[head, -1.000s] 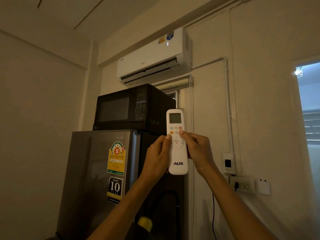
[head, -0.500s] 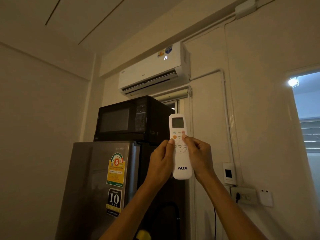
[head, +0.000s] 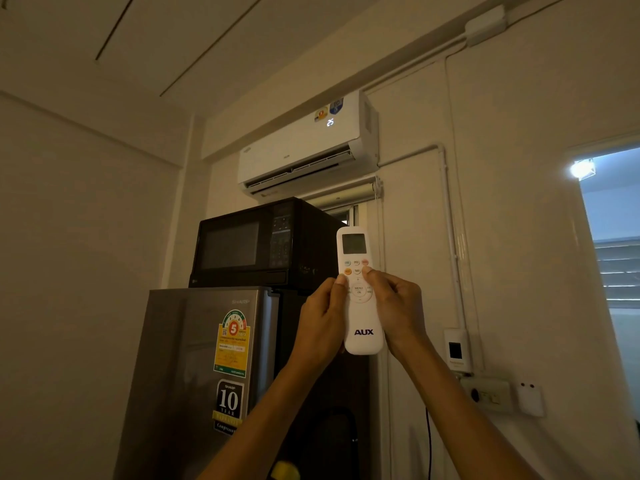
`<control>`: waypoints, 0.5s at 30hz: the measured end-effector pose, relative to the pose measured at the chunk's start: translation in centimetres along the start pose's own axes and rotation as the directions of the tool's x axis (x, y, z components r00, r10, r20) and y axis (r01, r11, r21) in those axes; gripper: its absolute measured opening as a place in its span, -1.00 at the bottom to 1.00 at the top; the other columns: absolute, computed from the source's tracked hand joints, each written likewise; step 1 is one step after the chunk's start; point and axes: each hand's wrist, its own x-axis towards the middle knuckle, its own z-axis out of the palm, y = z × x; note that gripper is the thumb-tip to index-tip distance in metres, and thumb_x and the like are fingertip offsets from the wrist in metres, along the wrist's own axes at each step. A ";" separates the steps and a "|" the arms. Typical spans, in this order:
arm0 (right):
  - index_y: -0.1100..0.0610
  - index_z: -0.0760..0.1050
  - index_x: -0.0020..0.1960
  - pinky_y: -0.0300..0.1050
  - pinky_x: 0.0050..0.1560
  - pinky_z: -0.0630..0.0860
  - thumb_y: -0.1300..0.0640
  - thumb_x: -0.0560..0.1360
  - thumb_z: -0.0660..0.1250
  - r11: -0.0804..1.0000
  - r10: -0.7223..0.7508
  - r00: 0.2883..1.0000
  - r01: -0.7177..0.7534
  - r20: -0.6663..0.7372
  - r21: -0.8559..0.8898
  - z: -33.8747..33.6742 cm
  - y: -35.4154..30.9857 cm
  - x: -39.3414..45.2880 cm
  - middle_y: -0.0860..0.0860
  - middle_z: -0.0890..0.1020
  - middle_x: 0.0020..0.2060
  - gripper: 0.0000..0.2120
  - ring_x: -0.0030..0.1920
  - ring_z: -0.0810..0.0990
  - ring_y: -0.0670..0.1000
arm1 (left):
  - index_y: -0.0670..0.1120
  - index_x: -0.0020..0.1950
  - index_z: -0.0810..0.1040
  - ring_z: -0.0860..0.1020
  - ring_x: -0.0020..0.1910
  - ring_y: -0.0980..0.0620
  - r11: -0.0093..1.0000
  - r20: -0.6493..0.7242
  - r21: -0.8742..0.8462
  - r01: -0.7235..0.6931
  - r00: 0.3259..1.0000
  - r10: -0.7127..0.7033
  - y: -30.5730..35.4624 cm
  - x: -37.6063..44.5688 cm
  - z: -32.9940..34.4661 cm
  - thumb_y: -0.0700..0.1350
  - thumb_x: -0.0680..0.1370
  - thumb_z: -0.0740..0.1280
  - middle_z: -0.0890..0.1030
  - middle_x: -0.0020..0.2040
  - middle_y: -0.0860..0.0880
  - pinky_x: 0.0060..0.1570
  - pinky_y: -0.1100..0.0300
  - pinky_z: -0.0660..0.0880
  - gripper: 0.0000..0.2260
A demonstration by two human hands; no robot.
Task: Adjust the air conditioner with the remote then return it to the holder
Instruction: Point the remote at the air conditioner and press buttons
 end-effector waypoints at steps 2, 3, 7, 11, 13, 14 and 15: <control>-0.01 0.51 -0.13 -0.41 -0.49 0.50 0.05 0.47 0.28 1.000 0.017 1.000 -0.017 0.001 0.011 0.0 0.0 0.0 0.00 0.62 -0.17 -0.95 -0.33 0.62 -0.07 | 0.10 -0.15 0.41 0.62 -0.31 0.23 1.000 0.002 -0.005 -0.003 1.000 0.003 0.1 -0.1 0.0 -0.06 0.57 0.08 0.58 -0.19 0.05 -0.34 0.36 0.58 -0.83; -0.03 0.51 -0.15 -0.39 -0.49 0.51 0.05 0.47 0.28 1.000 0.022 1.000 -0.022 0.001 0.019 0.0 0.0 -0.1 -0.01 0.62 -0.18 -0.95 -0.32 0.62 -0.07 | 0.10 -0.14 0.41 0.62 -0.31 0.22 1.000 0.002 -0.009 -0.004 1.000 0.004 0.1 -0.1 0.0 -0.06 0.57 0.07 0.59 -0.19 0.04 -0.34 0.36 0.57 -0.83; -0.07 0.50 -0.20 -0.34 -0.47 0.53 0.02 0.45 0.29 0.999 0.029 1.000 -0.030 0.010 0.038 0.0 -0.4 -0.2 -0.05 0.63 -0.24 -0.94 -0.34 0.64 -0.07 | 0.10 -0.11 0.42 0.63 -0.30 0.17 1.000 0.002 -0.016 -0.006 1.000 0.006 0.3 -0.1 0.1 -0.05 0.58 0.06 0.59 -0.18 0.02 -0.34 0.35 0.57 -0.83; -0.05 0.50 -0.18 -0.36 -0.49 0.52 0.02 0.46 0.29 0.999 0.030 0.999 -0.030 0.014 0.029 -0.2 -0.7 -0.4 -0.06 0.62 -0.25 -0.94 -0.33 0.64 -0.06 | 0.11 -0.11 0.43 0.64 -0.27 0.15 1.000 0.001 -0.023 -0.010 1.000 0.010 0.5 0.0 0.0 -0.04 0.57 0.07 0.60 -0.16 0.02 -0.31 0.31 0.59 -0.83; -0.06 0.49 -0.21 -0.39 -0.50 0.51 0.02 0.46 0.29 0.999 0.029 0.999 -0.030 0.016 0.031 -0.2 -0.9 -0.5 -0.09 0.61 -0.28 -0.93 -0.35 0.63 -0.08 | 0.11 -0.11 0.43 0.64 -0.26 0.14 1.000 0.004 -0.023 -0.007 1.000 0.007 0.5 -0.1 0.0 -0.05 0.58 0.06 0.60 -0.16 0.03 -0.29 0.30 0.60 -0.82; -0.07 0.49 -0.22 -0.39 -0.51 0.50 0.02 0.46 0.29 0.999 0.029 0.999 -0.030 0.018 0.033 -0.2 -1.0 -0.5 -0.11 0.61 -0.29 -0.92 -0.37 0.62 -0.09 | 0.11 -0.11 0.43 0.64 -0.25 0.12 1.000 0.005 -0.021 -0.005 1.000 0.006 0.5 -0.1 0.0 -0.05 0.58 0.06 0.60 -0.15 0.02 -0.28 0.28 0.60 -0.82; -0.08 0.49 -0.22 -0.40 -0.51 0.50 0.03 0.46 0.29 0.999 0.029 0.999 -0.029 0.018 0.032 -0.2 -1.0 -0.5 -0.11 0.61 -0.29 -0.91 -0.39 0.62 -0.10 | 0.10 -0.10 0.43 0.64 -0.24 0.11 1.000 0.006 -0.018 -0.005 1.000 0.005 0.4 -0.1 0.0 -0.05 0.58 0.06 0.61 -0.15 0.01 -0.26 0.26 0.60 -0.82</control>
